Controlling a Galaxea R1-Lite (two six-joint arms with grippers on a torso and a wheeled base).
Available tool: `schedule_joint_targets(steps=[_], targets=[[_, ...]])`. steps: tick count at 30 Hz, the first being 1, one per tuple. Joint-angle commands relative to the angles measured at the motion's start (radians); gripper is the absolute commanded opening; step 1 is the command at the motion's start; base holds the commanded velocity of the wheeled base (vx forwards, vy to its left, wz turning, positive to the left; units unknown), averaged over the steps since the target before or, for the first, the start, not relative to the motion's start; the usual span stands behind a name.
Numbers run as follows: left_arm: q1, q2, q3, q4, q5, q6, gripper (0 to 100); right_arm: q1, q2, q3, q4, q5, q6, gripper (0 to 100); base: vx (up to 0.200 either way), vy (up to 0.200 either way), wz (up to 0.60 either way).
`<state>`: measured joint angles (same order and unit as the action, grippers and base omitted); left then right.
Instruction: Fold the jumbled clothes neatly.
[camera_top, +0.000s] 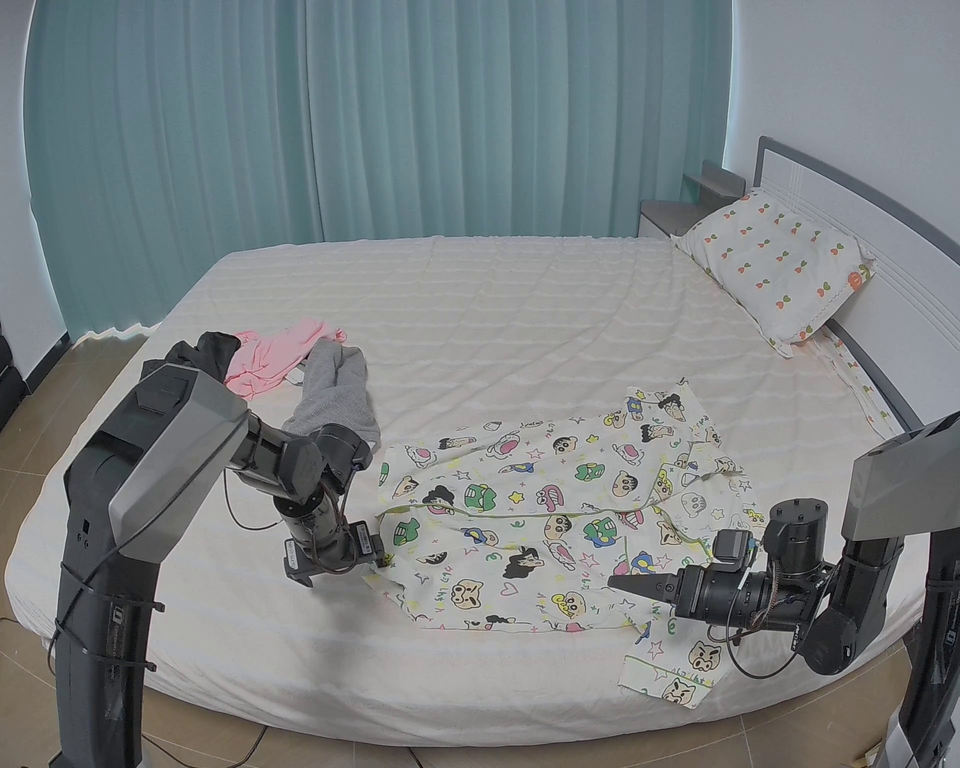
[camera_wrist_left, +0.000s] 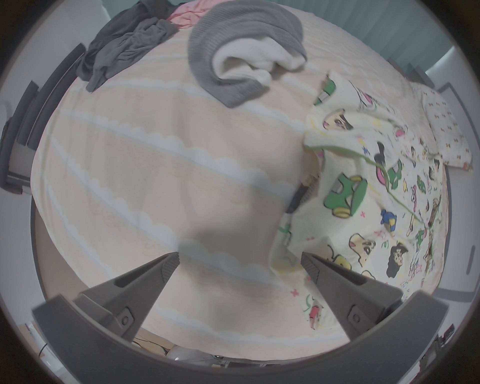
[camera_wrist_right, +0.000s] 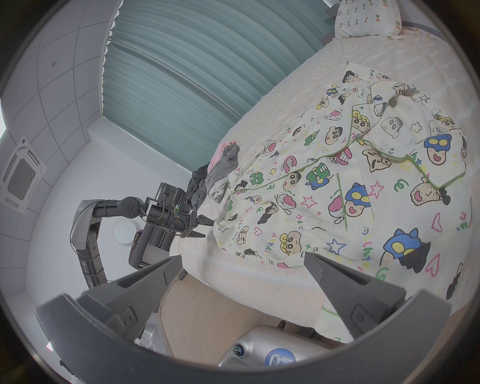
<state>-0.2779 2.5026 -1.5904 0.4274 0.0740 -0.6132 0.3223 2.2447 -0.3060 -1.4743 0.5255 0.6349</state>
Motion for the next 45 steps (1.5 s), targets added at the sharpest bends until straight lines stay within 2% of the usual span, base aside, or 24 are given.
schedule_joint_targets(steps=[1, 5, 8, 13, 20, 25, 27, 33, 36, 45], targets=[[-0.014, 0.029, -0.010, 0.001, 0.020, 0.001, 100, 0.001, 0.006, -0.001, -0.001, 0.001, 0.000, 100, 0.000, 0.000, 0.00], [-0.015, 0.041, -0.023, 0.001, 0.041, 0.001, 100, 0.001, 0.006, -0.001, -0.001, 0.001, 0.000, 100, 0.000, 0.000, 0.00], [-0.017, 0.075, -0.063, -0.001, 0.095, -0.008, 100, 0.001, 0.006, -0.001, -0.001, 0.001, 0.000, 100, 0.000, 0.000, 0.00], [-0.020, 0.085, -0.095, 0.002, 0.099, -0.062, 100, 0.001, 0.006, -0.001, -0.001, -0.001, 0.000, 100, 0.000, 0.000, 0.00], [-0.021, 0.085, -0.098, 0.016, 0.099, -0.079, 100, 0.001, 0.006, -0.004, -0.001, -0.016, -0.001, 100, 0.000, 0.000, 0.00], [-0.032, 0.082, -0.129, 0.183, 0.098, -0.031, 100, 0.001, 0.006, -0.004, -0.001, -0.018, -0.001, 100, 0.000, 0.000, 0.00], [-0.035, 0.082, -0.135, 0.203, 0.095, -0.022, 100, 0.001, 0.006, -0.004, -0.001, -0.018, -0.001, 100, 0.000, 0.000, 0.00], [-0.029, 0.042, -0.097, 0.221, 0.033, 0.052, 100, 0.000, 0.006, -0.004, -0.003, -0.018, -0.001, 100, 0.000, 0.000, 0.00], [-0.012, -0.010, -0.039, 0.226, -0.017, 0.121, 100, 0.000, 0.006, -0.004, -0.001, -0.018, -0.001, 100, 0.000, 0.000, 0.00], [0.060, -0.088, 0.046, 0.232, -0.030, 0.247, 100, -0.003, 0.004, -0.004, -0.001, -0.018, -0.001, 100, 0.000, 0.000, 0.00]])
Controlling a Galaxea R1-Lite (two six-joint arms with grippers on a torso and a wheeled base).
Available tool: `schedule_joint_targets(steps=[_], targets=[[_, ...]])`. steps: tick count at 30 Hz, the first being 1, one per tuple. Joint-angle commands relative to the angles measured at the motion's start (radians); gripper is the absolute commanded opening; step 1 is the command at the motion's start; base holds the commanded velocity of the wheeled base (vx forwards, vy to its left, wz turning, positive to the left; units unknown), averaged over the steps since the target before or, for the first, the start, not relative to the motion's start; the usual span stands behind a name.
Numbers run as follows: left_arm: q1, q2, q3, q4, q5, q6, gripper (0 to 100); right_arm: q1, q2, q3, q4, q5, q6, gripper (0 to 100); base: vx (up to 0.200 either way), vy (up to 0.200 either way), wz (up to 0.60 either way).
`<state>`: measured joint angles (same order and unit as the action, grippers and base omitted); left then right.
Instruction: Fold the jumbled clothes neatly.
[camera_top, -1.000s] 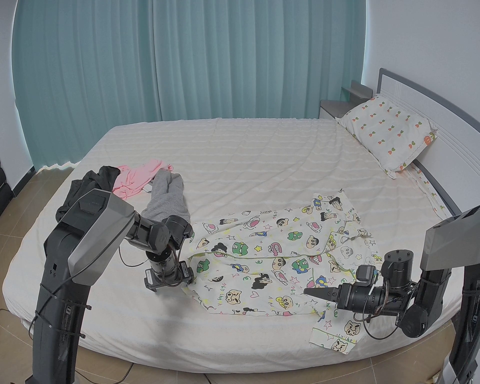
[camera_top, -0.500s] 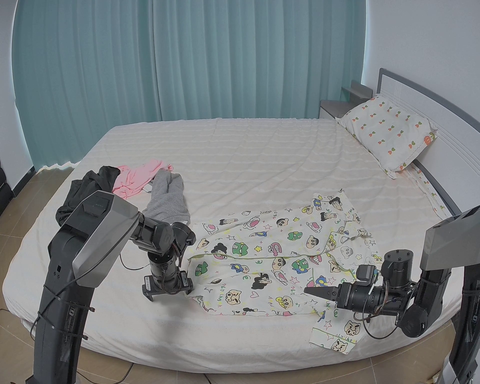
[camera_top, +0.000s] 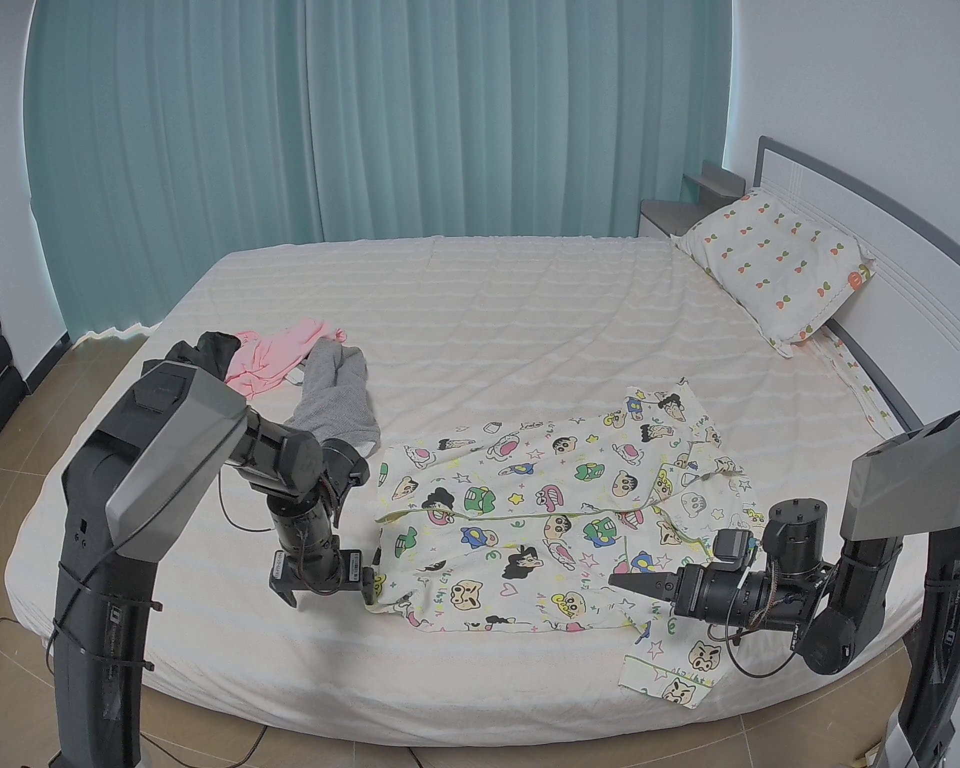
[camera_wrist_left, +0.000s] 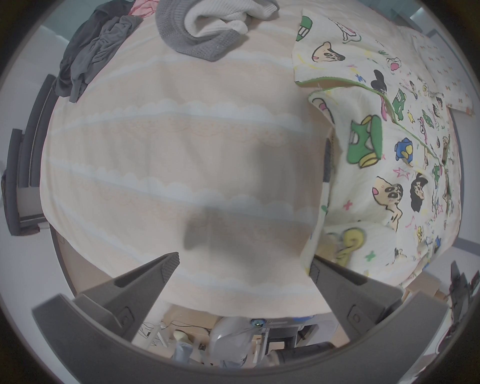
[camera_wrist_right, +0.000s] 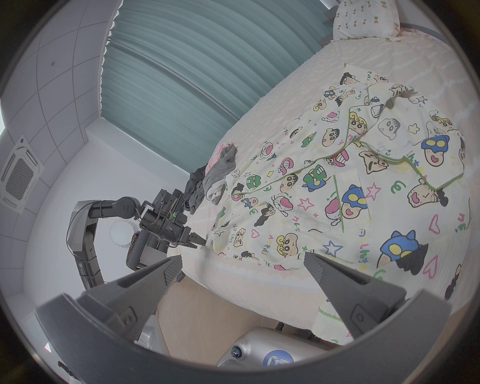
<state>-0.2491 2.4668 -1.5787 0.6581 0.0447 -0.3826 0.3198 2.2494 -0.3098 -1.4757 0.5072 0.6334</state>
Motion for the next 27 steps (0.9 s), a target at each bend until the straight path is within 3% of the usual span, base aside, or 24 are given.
schedule_joint_targets(steps=[1, 7, 13, 18, 24, 27], targets=[[0.060, -0.071, 0.054, 0.002, -0.003, 0.044, 100, 0.001, -0.001, 0.000, -0.001, 0.001, 0.000, 100, 0.000, 0.000, 0.00], [0.136, -0.106, 0.062, 0.000, -0.086, 0.074, 100, -0.001, 0.003, 0.003, -0.021, 0.001, 0.000, 100, 0.000, 0.000, 0.00], [0.142, -0.109, 0.060, -0.003, -0.100, 0.070, 100, -0.001, 0.010, 0.001, -0.021, 0.001, 0.000, 100, 0.000, 0.000, 0.00], [0.067, -0.095, 0.059, -0.017, -0.092, 0.004, 100, -0.001, 0.013, 0.003, -0.028, 0.001, 0.000, 100, 0.000, 0.000, 0.00], [0.025, -0.069, 0.075, -0.086, -0.080, -0.004, 100, -0.001, 0.013, 0.003, -0.028, 0.001, 0.000, 100, 0.000, 0.000, 0.00], [0.008, -0.043, 0.089, -0.141, -0.005, -0.006, 100, -0.001, 0.013, 0.003, -0.028, 0.001, 0.000, 100, 0.000, 0.000, 0.00]])
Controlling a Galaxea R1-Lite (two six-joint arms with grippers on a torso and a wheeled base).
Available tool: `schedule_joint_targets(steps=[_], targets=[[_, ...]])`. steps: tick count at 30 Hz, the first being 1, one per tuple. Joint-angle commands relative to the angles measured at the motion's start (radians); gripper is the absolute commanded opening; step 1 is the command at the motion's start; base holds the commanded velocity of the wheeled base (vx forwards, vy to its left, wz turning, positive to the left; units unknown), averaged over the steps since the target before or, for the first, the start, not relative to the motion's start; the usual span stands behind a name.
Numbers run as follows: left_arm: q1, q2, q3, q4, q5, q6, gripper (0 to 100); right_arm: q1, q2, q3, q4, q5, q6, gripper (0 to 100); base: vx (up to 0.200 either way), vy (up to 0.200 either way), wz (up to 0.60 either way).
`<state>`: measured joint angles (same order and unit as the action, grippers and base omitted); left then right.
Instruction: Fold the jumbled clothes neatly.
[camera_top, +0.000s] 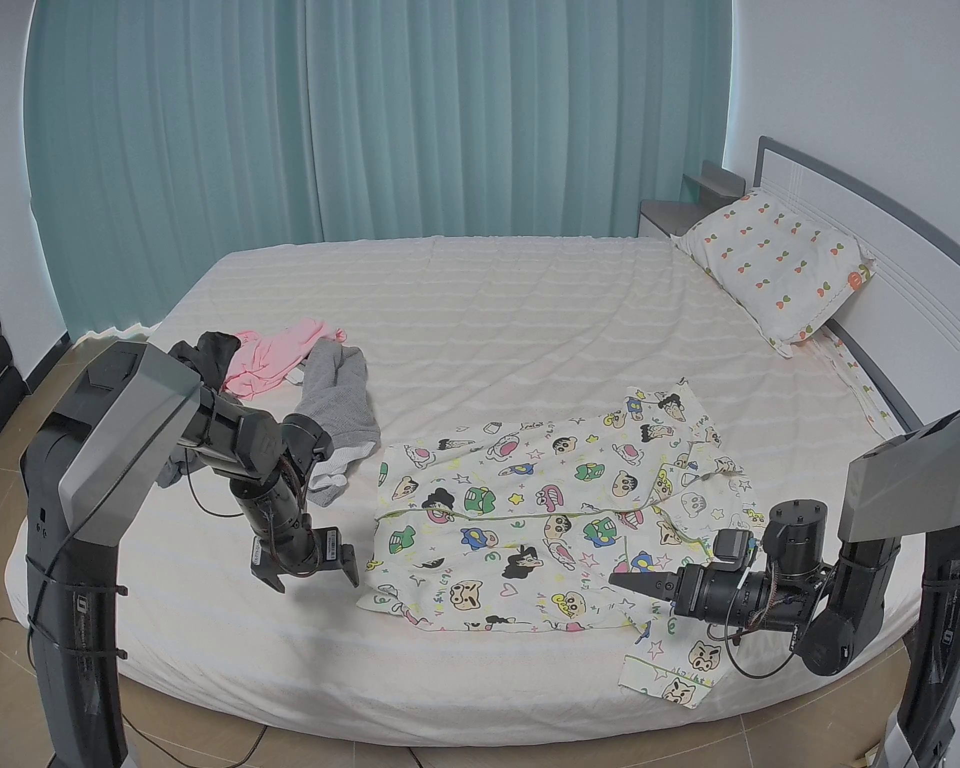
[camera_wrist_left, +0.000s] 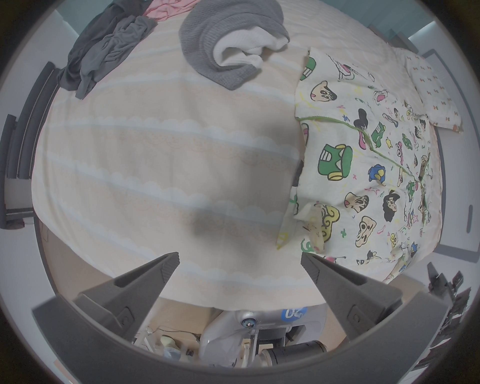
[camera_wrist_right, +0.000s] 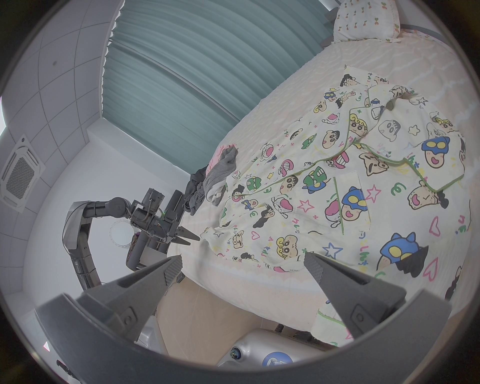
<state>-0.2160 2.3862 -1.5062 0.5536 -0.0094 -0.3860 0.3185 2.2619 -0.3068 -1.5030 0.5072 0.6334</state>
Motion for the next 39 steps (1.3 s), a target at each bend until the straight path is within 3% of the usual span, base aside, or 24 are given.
schedule_joint_targets(steps=[1, 6, 12, 21, 32, 39], targets=[[-0.028, 0.053, 0.017, -0.052, 0.075, -0.002, 100, 0.001, 0.001, 0.000, 0.000, 0.001, 0.000, 100, 0.000, 0.000, 0.00], [-0.040, 0.093, 0.007, -0.081, 0.104, -0.007, 100, 0.002, 0.002, 0.000, 0.000, 0.001, 0.000, 100, 0.000, 0.000, 0.00], [-0.056, 0.107, 0.003, -0.169, 0.094, -0.074, 100, 0.002, 0.004, 0.000, 0.000, 0.001, 0.000, 100, 0.000, 0.000, 0.00], [-0.060, 0.139, -0.075, -0.173, 0.097, -0.156, 100, 0.001, 0.004, -0.002, 0.000, 0.001, 0.000, 100, 0.000, 0.000, 0.00], [-0.069, 0.133, -0.071, -0.161, 0.042, -0.160, 100, 0.001, 0.004, -0.003, 0.000, -0.001, 0.000, 100, 0.000, 0.000, 0.00], [-0.085, 0.123, -0.052, -0.090, 0.046, -0.105, 100, 0.001, 0.004, -0.003, 0.000, -0.001, 0.000, 100, 0.000, 0.000, 0.00]])
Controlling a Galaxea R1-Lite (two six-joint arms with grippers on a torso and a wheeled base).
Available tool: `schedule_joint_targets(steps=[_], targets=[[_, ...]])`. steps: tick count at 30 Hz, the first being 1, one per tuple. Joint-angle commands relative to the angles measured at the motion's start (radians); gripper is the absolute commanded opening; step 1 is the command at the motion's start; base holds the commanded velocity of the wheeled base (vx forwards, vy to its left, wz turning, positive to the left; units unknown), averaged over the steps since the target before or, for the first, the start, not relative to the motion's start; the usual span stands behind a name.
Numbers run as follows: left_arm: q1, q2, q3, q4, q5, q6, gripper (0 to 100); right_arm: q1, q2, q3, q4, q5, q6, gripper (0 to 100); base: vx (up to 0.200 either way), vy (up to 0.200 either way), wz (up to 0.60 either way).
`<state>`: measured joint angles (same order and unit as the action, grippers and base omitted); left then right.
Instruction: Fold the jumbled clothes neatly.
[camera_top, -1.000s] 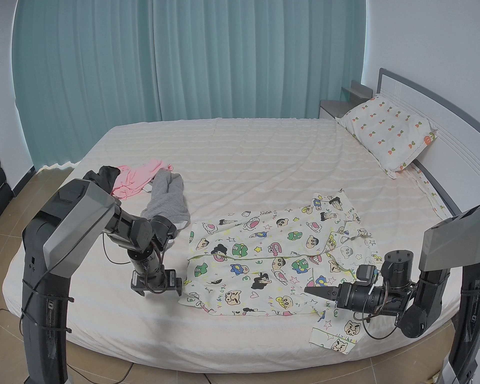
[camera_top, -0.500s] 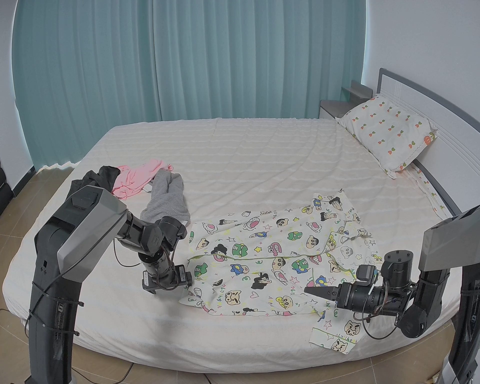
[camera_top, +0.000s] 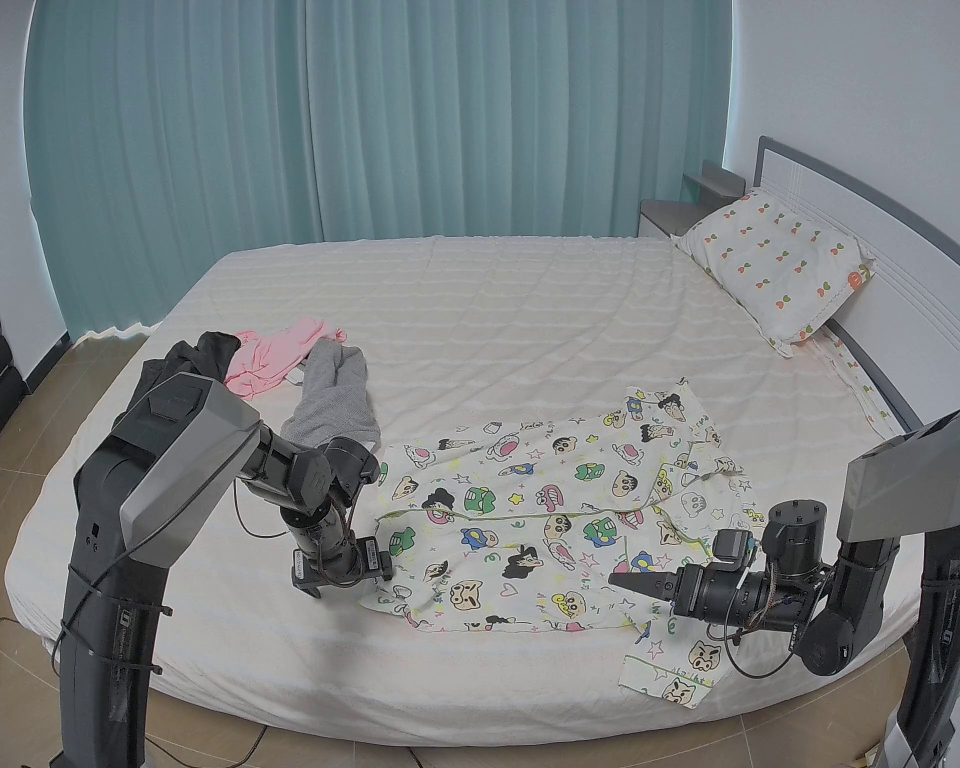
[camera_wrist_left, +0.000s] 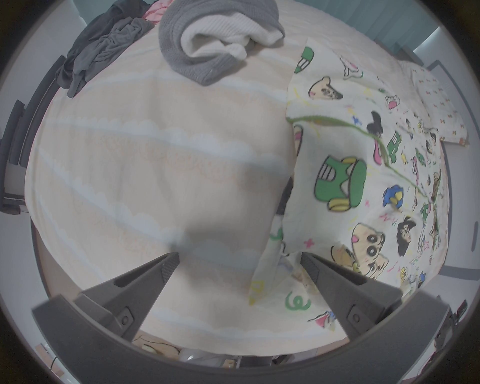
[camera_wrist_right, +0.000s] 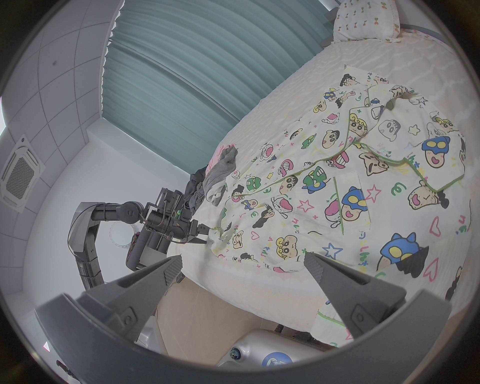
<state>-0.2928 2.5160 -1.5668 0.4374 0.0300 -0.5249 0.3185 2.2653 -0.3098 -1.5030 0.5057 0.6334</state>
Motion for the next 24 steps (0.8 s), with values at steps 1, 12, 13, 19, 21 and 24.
schedule_joint_targets(steps=[1, 12, 13, 19, 21, 24], targets=[[-0.009, -0.006, 0.014, 0.043, 0.013, 0.062, 100, 0.001, 0.000, 0.000, 0.000, 0.000, 0.000, 100, 0.000, 0.000, 0.00], [0.047, -0.092, 0.083, 0.087, -0.051, 0.152, 100, -0.001, 0.000, 0.001, -0.002, 0.000, 0.000, 100, 0.000, 0.000, 0.00], [0.061, -0.112, 0.099, 0.087, -0.088, 0.164, 100, -0.001, 0.000, 0.001, -0.002, -0.001, 0.000, 100, 0.000, 0.000, 0.00], [0.124, -0.192, 0.169, 0.132, -0.154, 0.307, 100, -0.001, 0.000, 0.001, -0.002, 0.000, 0.000, 100, 0.000, 0.000, 0.00], [0.141, -0.198, 0.174, 0.149, -0.167, 0.339, 100, -0.001, 0.002, 0.001, -0.002, -0.001, 0.000, 100, 0.000, 0.000, 0.00], [0.142, -0.197, 0.172, 0.152, -0.185, 0.339, 100, -0.001, 0.003, 0.001, -0.002, -0.001, 0.000, 100, 0.000, 0.000, 0.00]])
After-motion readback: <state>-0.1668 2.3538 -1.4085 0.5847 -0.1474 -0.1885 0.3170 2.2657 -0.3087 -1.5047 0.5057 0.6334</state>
